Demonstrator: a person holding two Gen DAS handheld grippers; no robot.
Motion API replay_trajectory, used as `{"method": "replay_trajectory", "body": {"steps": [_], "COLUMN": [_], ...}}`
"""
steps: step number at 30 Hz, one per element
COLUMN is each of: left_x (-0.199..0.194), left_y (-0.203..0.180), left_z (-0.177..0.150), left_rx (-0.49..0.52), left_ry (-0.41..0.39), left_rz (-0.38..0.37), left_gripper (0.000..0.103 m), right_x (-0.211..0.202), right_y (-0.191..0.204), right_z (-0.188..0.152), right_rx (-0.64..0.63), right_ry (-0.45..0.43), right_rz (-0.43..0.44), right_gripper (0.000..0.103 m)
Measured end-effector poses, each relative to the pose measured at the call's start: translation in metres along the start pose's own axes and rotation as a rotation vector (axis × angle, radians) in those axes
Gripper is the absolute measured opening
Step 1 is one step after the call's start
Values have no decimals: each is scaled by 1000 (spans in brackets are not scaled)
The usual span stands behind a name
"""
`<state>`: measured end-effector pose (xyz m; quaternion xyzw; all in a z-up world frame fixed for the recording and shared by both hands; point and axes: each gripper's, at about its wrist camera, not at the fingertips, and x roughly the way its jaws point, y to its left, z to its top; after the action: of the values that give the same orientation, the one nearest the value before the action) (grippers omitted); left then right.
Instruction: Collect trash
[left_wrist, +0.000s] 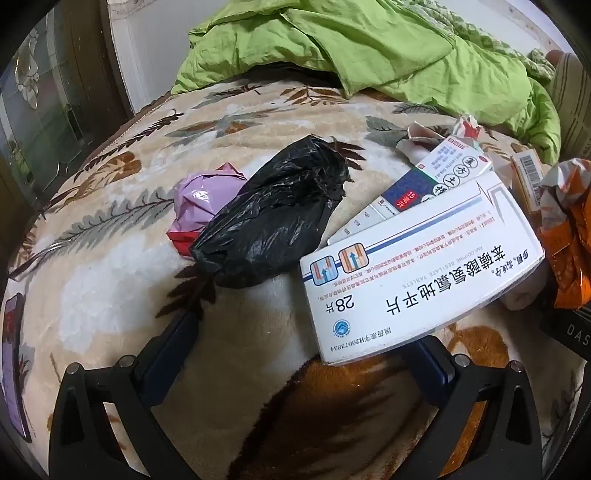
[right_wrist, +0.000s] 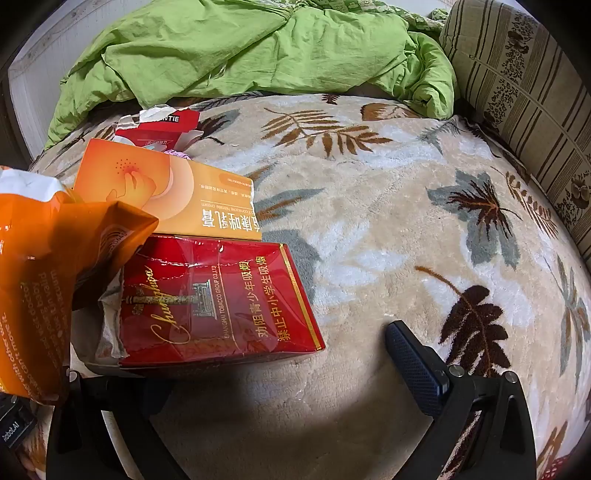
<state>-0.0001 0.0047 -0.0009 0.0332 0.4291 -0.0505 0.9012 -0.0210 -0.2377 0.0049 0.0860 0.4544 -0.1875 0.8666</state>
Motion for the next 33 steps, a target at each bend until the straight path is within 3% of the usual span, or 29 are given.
{"method": "replay_trajectory", "body": {"steps": [2,7,9,13,16,18,21,25,27,33], "left_x": [2,-11,-24,-58,-90,-110,-145,-188,-199,-218], "left_y": [-2,-6,-3,-8,-8,-8,-10,-7,-2,10], "left_z": [0,0,-3,-11,-18,-22,-36,-64,-77,-97], "left_rx": [22,46,33,57,68,78,109,146,148,120], "left_ry": [13,19,-23,-105,-185,-242,-340,-442,-452,-474], "left_rz": [22,-25,-74,-128,-159,-161,-148,-154,-163,-132], "left_gripper": [103,103,103,103,103,103,103,103,103,103], "right_x": [1,2,0,-7,-38,-64,-117,-191,-213,-244], "right_y": [1,7,0,-11,-22,-26,-29,-31,-33,-45], "right_z": [0,2,1,4,-8,-20,-36,-67,-83,-112], "right_rx": [0,-21,-13,-82,-66,-73,-110,-133,-125,-69], "right_ry": [-4,4,20,163,170,139,13,-246,-342,-467], "right_rz": [0,-21,12,102,132,143,115,26,-1,3], "right_gripper": [102,102,102,102,102,102,102,102,102,102]}}
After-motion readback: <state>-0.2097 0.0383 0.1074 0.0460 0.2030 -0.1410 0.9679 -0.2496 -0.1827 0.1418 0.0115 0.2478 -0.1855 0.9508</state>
